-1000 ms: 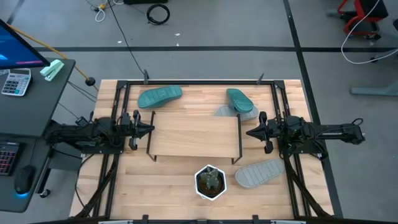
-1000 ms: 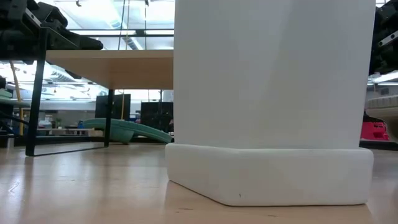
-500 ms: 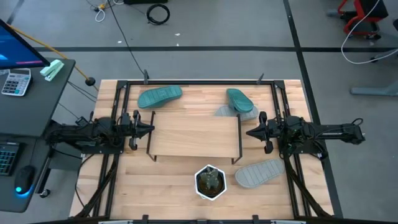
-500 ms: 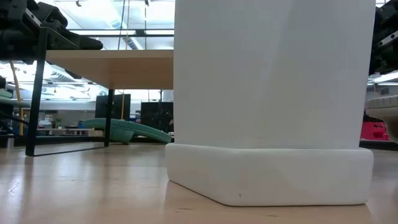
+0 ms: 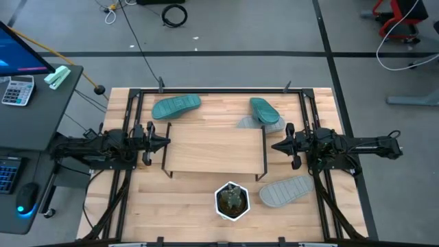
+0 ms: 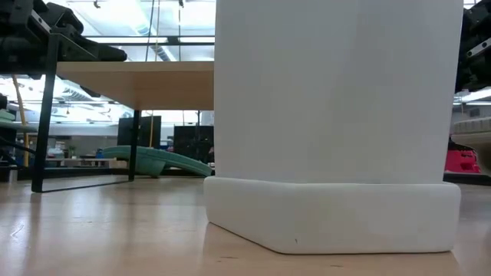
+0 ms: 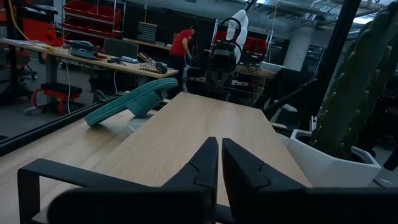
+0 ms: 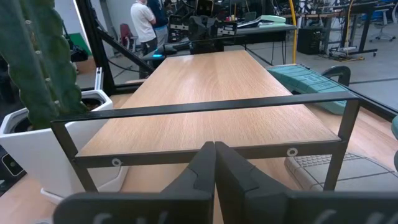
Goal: Pick and place slides into the shelf
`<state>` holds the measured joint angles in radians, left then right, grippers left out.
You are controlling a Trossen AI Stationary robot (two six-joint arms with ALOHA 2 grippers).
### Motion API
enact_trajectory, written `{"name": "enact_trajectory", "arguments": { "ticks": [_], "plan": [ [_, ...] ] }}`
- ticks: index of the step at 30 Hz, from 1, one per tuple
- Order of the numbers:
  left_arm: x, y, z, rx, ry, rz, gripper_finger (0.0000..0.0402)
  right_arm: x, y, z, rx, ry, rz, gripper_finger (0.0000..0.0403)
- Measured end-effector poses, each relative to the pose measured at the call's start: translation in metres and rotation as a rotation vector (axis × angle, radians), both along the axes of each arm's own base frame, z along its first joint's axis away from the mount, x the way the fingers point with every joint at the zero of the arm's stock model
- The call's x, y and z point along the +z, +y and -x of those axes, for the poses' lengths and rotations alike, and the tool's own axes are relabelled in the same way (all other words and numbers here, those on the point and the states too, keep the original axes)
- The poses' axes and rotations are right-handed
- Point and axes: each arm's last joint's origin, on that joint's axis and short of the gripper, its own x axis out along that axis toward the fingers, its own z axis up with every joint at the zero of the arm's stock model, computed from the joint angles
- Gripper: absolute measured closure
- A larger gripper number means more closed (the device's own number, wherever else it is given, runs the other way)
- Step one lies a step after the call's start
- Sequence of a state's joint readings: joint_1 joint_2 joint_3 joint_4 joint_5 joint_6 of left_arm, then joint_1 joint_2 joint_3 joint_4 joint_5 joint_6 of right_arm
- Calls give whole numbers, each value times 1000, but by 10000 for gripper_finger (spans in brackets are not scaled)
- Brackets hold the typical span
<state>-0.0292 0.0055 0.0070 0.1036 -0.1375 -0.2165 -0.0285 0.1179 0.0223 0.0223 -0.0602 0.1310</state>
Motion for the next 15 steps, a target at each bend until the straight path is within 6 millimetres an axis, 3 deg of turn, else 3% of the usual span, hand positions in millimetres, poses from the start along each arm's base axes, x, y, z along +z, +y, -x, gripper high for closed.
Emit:
{"name": "enact_trajectory", "arguments": {
  "ticks": [15],
  "plan": [
    [0, 0, 0, 0, 0, -1, 369, 0, 0, 0, 0, 0, 0, 389]
  ]
}}
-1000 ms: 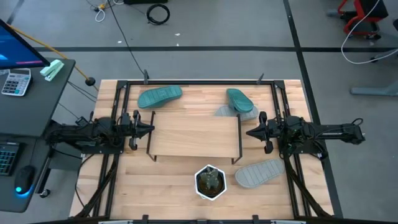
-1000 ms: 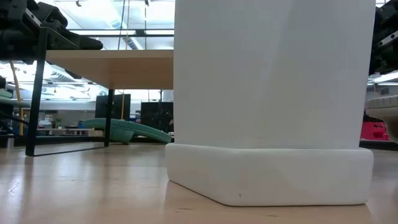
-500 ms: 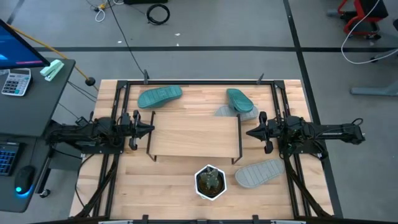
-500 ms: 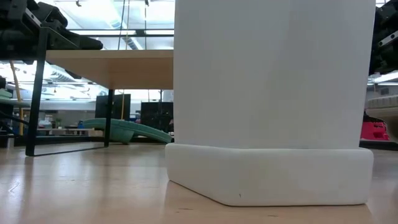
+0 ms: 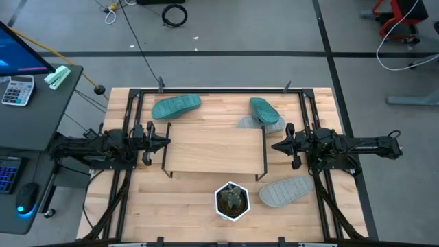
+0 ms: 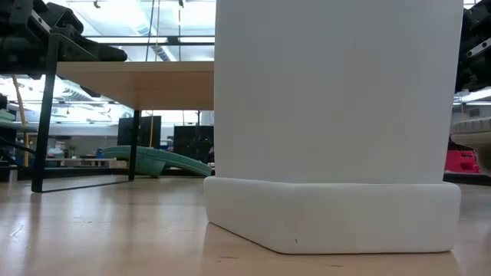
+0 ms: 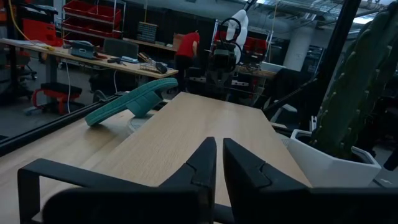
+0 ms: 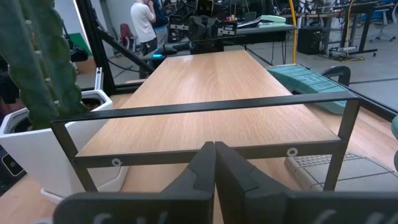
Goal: Pick and place slides into the shelf
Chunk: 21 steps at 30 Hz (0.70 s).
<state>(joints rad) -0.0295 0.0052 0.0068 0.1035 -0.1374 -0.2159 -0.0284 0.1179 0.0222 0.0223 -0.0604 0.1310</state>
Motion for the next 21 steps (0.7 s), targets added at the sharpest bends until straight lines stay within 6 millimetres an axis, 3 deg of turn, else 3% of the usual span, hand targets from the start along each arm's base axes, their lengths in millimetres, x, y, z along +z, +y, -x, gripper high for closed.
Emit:
{"name": "enact_trajectory", "arguments": {
  "ticks": [21],
  "plan": [
    [0, 0, 0, 0, 0, 0, 371, 0, 0, 0, 0, 0, 0, 389]
  ]
}}
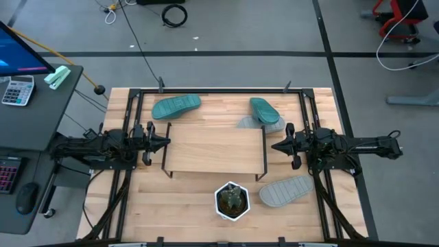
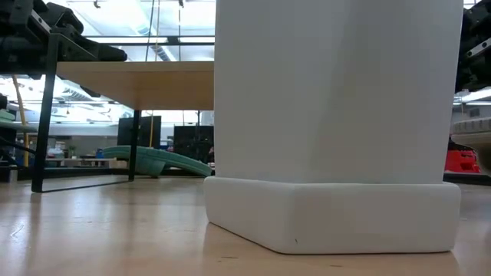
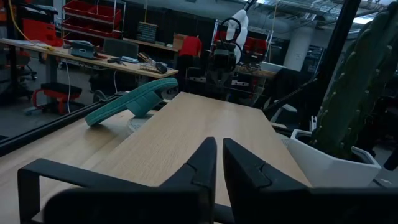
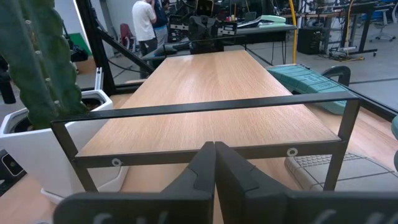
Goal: Pick and place slides into the shelf
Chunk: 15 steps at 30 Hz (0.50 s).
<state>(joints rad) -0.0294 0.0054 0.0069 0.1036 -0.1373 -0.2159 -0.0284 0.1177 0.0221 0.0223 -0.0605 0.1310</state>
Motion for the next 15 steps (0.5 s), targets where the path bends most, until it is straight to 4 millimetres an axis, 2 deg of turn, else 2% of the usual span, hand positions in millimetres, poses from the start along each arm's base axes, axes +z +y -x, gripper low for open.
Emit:
{"name": "enact_trajectory", "arguments": {
  "ticks": [7, 15],
  "plan": [
    [0, 0, 0, 0, 0, 1, 378, 0, 0, 0, 0, 0, 0, 389],
    [0, 0, 0, 0, 0, 1, 366, 0, 0, 0, -1, 0, 0, 389]
  ]
}}
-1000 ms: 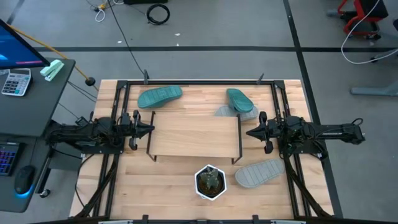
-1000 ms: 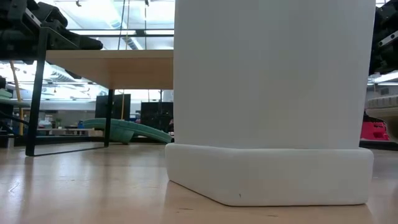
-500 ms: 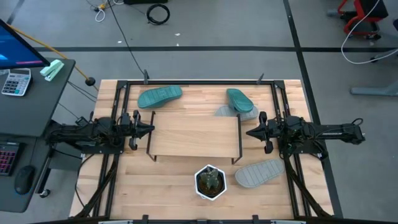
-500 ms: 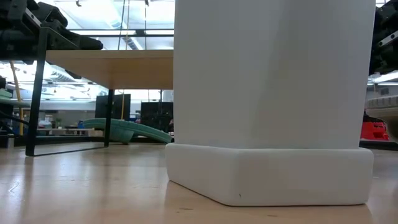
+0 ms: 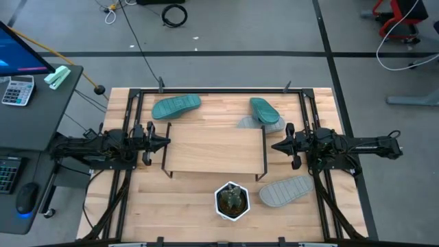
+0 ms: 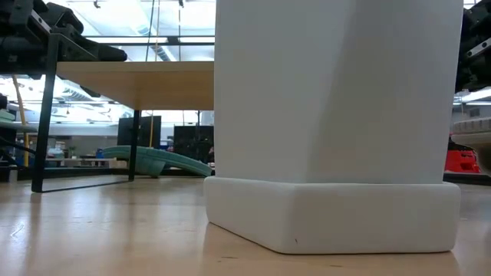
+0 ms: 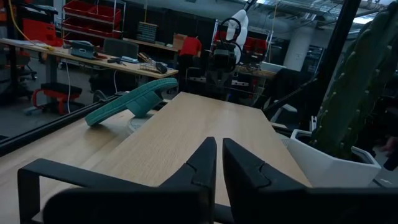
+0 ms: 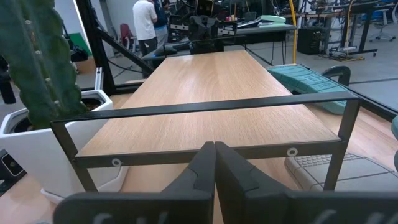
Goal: Pick and place slides into the shelf
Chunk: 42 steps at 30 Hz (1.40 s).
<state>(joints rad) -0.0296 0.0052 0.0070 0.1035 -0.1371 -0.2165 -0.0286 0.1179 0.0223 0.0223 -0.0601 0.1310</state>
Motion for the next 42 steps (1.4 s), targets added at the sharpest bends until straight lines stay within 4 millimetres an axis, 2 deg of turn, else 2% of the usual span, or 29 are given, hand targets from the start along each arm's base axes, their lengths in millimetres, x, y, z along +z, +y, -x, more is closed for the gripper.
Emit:
{"name": "enact_trajectory", "arguments": {
  "ticks": [18, 24, 29, 32, 37, 42],
  "plan": [
    [0, 0, 0, 0, 0, 0, 373, 0, 0, 0, 0, 0, 0, 389],
    [0, 0, 0, -20, -22, 186, 366, 0, 0, 0, 0, -1, -12, 389],
    [2, 0, 0, -42, -61, 360, 373, 3, 0, 0, -12, -23, -206, 389],
    [2, 0, 0, -55, -71, 484, 379, 6, 0, 0, -16, -51, -390, 389],
    [2, 0, 0, -68, -85, 599, 385, 11, 0, 0, -16, -88, -711, 389],
    [5, 1, 1, -41, -139, 648, 374, 14, 0, 0, -9, -117, -887, 389]
  ]
}}
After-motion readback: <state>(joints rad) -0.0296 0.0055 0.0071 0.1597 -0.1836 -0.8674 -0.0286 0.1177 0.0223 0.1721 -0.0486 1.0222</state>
